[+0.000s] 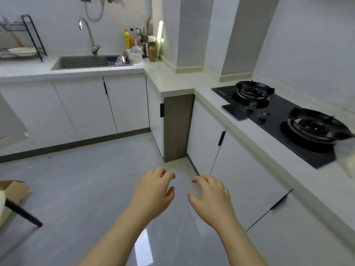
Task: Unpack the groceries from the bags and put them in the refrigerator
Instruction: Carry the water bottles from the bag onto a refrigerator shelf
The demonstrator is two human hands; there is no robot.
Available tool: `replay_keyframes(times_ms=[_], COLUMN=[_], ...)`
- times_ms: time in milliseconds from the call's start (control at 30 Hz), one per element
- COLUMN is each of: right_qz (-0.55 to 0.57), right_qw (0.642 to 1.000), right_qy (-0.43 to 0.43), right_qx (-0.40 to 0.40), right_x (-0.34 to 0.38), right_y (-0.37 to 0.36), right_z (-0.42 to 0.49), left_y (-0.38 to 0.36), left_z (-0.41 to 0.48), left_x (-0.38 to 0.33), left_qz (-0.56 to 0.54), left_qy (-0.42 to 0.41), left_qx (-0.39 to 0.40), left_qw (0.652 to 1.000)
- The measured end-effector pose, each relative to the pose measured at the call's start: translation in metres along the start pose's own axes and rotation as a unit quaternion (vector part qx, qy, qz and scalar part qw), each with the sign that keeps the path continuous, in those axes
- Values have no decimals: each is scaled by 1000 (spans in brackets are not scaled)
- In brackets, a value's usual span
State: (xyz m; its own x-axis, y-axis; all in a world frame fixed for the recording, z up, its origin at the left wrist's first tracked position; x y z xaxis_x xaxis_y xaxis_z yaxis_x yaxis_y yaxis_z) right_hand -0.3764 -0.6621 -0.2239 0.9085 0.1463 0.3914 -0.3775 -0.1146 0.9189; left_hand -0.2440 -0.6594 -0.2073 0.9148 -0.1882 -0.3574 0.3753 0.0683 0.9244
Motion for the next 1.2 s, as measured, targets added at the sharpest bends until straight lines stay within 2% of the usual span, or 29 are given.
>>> replay_keyframes(times_ms=[233,533,867,1200], right_qz=[9,15,2,-25], right_qw=[993,963,901,845], right_qy=[-110,-241,-363,-447], right_qx=[-37,-124,-238,-293], right_x=[-119,-230,-323,-394], right_y=[43,100,182,233], right_z=[0,6,44,34], left_y=[-55,-109,-140,-158], left_z=[74,163,278,314], left_x=[-104,-218,-342,-451], left_qz=[-6,-21,-53,-80], left_qy=[-116,-263,-412,-523], left_qx=[47,87,103,100], left_qw=[992,961,904,842])
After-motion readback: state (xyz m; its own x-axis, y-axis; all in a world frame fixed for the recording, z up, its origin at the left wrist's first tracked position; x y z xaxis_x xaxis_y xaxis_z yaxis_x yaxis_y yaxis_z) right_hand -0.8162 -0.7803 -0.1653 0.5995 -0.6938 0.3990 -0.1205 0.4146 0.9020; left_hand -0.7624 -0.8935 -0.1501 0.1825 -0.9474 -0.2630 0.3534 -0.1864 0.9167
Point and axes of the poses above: each hand's wrist, its own z-axis towards the middle knuckle, its own y-axis out of the back of the hand, x = y × z, the point moved 8 cm from there along z, towards the middle knuckle, and after that the axes turned 3 degrees about -z, right-handed, at the moved point
